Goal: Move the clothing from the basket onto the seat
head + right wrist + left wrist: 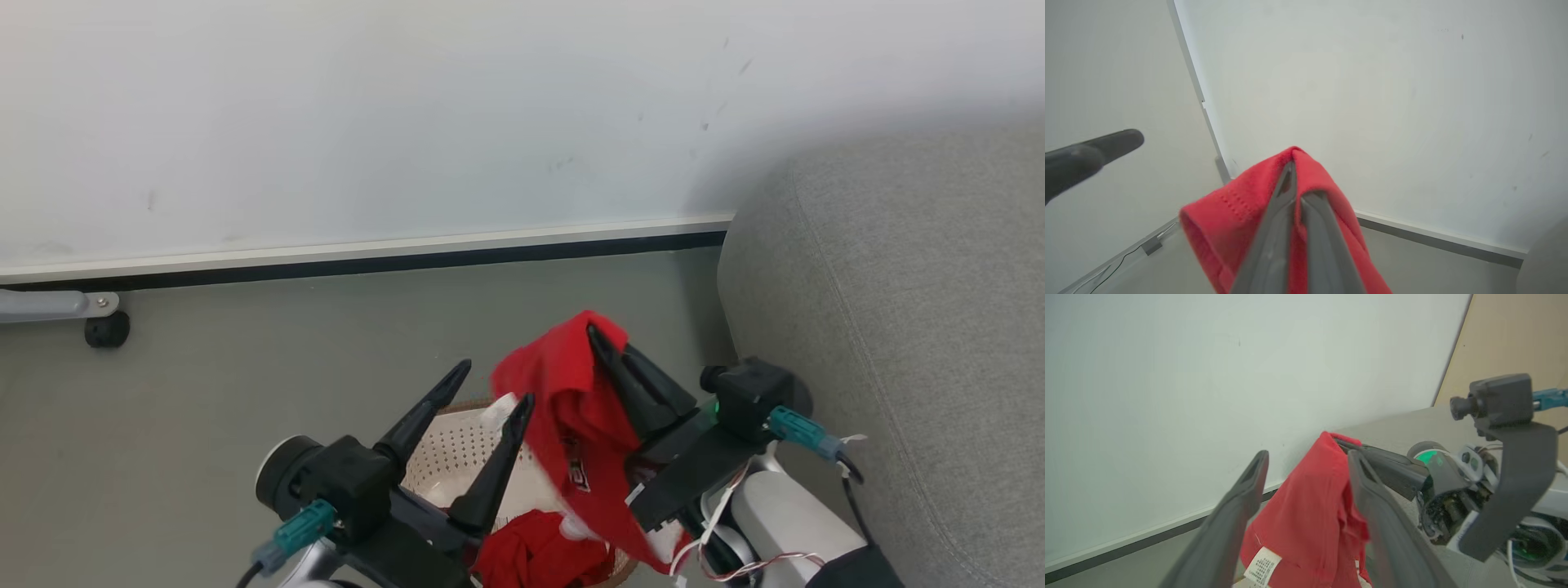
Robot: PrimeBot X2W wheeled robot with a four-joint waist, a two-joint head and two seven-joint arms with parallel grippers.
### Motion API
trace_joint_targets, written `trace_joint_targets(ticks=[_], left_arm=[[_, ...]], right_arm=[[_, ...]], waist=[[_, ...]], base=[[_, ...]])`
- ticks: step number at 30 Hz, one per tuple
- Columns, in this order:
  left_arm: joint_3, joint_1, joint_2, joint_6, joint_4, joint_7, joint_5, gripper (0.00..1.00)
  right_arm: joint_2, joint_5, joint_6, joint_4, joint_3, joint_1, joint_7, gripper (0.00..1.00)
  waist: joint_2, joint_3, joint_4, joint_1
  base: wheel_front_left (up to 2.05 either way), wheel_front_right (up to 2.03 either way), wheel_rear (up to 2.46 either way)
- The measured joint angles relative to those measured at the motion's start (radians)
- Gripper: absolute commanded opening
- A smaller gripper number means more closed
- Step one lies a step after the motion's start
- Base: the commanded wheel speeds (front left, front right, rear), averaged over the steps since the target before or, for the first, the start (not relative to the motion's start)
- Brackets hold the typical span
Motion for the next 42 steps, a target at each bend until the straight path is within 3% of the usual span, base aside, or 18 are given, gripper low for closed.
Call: trace_joint_targets(ticks=[17, 33, 42], left_arm=[[-0.089, 0.060, 0.053, -0.009, -0.016, 0.047, 0.077, 1.00], [-0.088, 0.059, 0.075, -0.003, -0.065, 0.057, 0.102, 1.00], [-0.088, 0.032, 0.094, -0.001, -0.102, 0.075, 0.133, 1.00]], right_arm=[[-0.072, 0.004, -0.035, -0.029, -0.093, -0.016, -0.013, 0.00], [-0.115, 0.004, -0.061, -0.064, -0.157, -0.029, -0.020, 0.00], [-0.159, 0.017, -0.079, -0.075, -0.240, -0.121, -0.021, 0.00]], waist=[[0.0000, 0.030, -0.076, 0.0000], [0.0000, 0.082, -0.210, 0.0000], [0.0001, 0.148, -0.282, 0.0001]], base=[[0.00, 0.00, 0.00], [0.00, 0.00, 0.00], [0.00, 0.00, 0.00]])
